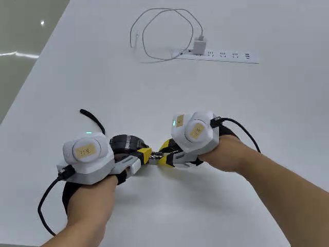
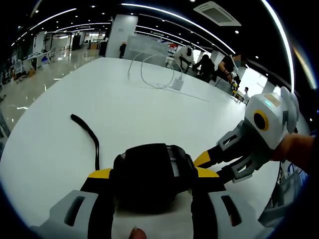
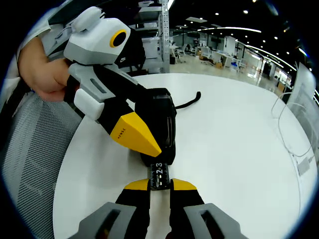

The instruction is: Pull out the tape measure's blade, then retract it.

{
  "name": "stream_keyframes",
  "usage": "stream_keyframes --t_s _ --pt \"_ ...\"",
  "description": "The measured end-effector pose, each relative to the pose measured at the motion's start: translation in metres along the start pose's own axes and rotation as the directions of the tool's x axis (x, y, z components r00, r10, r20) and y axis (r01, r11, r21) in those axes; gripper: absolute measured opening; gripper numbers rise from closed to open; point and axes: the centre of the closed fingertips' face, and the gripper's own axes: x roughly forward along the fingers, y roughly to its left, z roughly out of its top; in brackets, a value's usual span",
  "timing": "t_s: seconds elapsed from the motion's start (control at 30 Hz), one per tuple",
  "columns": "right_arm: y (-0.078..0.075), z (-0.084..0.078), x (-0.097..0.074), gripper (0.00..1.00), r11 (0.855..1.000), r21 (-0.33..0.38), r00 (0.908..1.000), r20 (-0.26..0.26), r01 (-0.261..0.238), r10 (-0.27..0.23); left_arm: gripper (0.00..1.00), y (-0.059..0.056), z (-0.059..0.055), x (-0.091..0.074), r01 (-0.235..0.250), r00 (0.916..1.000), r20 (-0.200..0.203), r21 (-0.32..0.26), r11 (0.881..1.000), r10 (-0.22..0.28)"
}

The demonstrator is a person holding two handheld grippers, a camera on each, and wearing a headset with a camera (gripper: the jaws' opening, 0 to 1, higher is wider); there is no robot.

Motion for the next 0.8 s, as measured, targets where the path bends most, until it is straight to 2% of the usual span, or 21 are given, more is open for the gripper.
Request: stream_keyframes --t_s 0.33,0.8 --pt "0.001 0.008 0.008 0.11 1.000 -0.001 0.9998 0.020 0.002 -0.002 0.58 0.000 -0.001 0.000 -0.001 1.0000 0.000 0.004 1.000 0.001" --pt "0.002 0.011 0.011 0.11 1.000 -0.007 0.9993 0.036 0.007 -0.007 0.59 -0.002 -0.001 0.000 -0.001 1.0000 0.004 0.011 1.000 0.001"
